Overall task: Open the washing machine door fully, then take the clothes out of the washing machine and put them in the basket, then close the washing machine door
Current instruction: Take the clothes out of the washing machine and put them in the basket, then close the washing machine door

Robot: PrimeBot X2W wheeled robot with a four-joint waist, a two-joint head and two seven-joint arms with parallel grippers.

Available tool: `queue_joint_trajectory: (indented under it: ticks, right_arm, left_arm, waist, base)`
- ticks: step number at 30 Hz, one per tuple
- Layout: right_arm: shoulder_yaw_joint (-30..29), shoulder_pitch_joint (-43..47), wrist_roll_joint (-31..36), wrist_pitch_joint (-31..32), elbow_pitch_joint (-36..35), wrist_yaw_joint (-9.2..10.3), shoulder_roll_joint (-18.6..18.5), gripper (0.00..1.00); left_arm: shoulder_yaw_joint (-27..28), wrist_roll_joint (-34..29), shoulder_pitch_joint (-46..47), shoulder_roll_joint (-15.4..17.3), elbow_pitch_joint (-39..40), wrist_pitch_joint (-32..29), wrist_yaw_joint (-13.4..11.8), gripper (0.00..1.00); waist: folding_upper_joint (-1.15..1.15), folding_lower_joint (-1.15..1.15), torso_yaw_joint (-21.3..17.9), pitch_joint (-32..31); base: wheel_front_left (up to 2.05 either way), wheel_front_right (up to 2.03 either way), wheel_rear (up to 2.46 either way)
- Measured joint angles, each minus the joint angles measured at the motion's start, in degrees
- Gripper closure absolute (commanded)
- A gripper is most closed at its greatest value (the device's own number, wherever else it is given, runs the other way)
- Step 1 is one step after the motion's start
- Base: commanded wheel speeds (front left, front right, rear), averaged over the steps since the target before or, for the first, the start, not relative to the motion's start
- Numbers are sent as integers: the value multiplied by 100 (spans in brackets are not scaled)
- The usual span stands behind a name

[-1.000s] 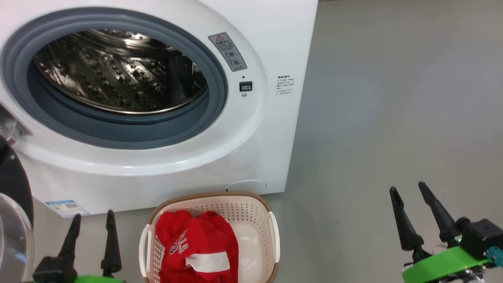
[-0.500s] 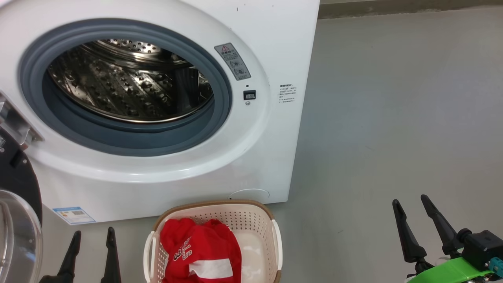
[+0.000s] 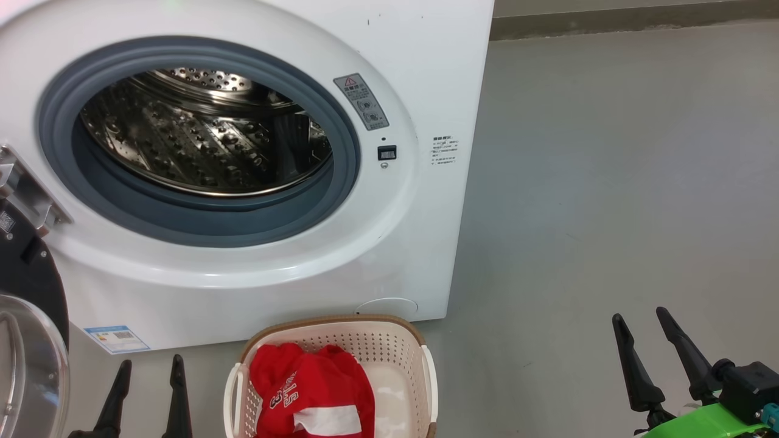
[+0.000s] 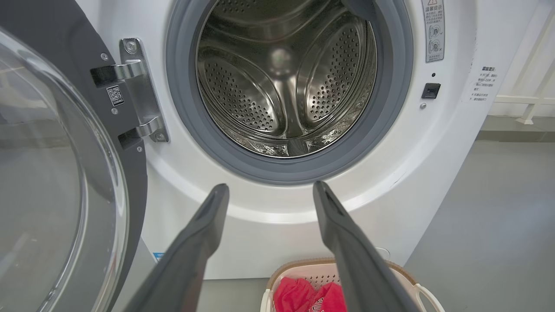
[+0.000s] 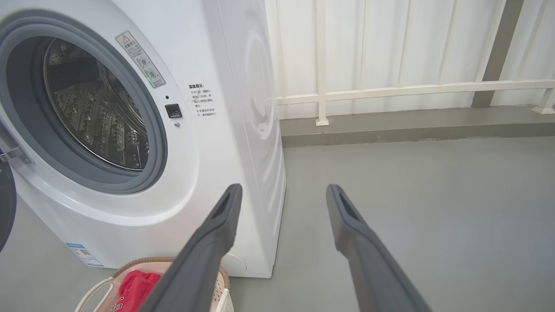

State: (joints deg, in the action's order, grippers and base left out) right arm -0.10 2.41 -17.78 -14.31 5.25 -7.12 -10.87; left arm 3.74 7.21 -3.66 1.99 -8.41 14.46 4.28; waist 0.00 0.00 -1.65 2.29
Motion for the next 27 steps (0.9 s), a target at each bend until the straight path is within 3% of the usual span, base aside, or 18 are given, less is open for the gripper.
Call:
queue_joint_trajectory:
  ticks: [27]
  right_arm:
    - [-25, 0, 0, 0, -9, 0, -3, 0]
  left_arm:
    - [-47, 2, -76, 1, 31, 0, -8, 0]
  waist:
    - [0, 0, 12, -12]
  base:
    - [-16, 16, 0]
